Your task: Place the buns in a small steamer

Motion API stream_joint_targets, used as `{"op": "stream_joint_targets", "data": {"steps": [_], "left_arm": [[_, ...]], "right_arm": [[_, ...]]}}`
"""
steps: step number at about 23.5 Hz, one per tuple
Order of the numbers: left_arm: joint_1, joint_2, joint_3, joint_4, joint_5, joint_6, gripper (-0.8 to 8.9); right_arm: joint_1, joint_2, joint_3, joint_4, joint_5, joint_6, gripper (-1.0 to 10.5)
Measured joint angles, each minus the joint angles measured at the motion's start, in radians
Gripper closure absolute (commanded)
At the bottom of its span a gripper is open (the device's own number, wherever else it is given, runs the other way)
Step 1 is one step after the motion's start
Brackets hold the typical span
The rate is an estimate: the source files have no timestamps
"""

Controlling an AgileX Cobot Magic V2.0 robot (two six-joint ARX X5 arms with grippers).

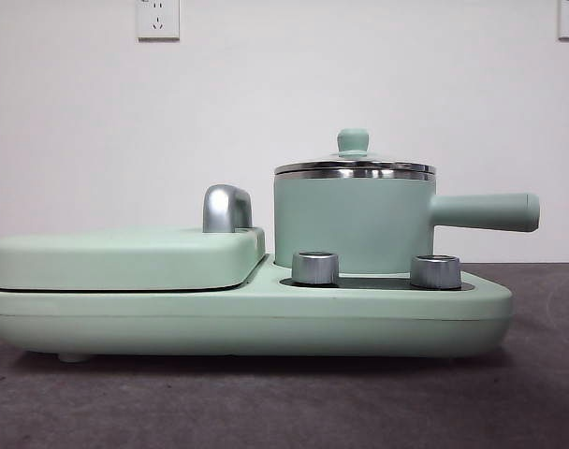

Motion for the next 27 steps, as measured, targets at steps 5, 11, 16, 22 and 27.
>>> {"op": "stream_joint_targets", "data": {"steps": [5, 11, 16, 22, 27], "left_arm": [[0.0, 0.0, 0.0, 0.0, 0.0, 0.0, 8.07], [0.0, 0.0, 0.0, 0.0, 0.0, 0.0, 8.07], [0.0, 0.0, 0.0, 0.0, 0.0, 0.0, 8.07], [0.0, 0.0, 0.0, 0.0, 0.0, 0.0, 8.07], [0.0, 0.0, 0.0, 0.0, 0.0, 0.0, 8.07]], "right_arm": [[-0.041, -0.086, -0.118, -0.022, 0.107, 0.0, 9.2], [-0.041, -0.1, -0.19, -0.065, 0.156, -0.079, 9.2], [-0.041, -0.1, -0.19, -0.147, 0.196, -0.173, 9.3], [-0.04, -0.099, -0.189, -0.19, 0.206, -0.2, 9.3], [-0.026, -0.099, -0.189, -0.19, 0.208, -0.201, 9.3]]}}
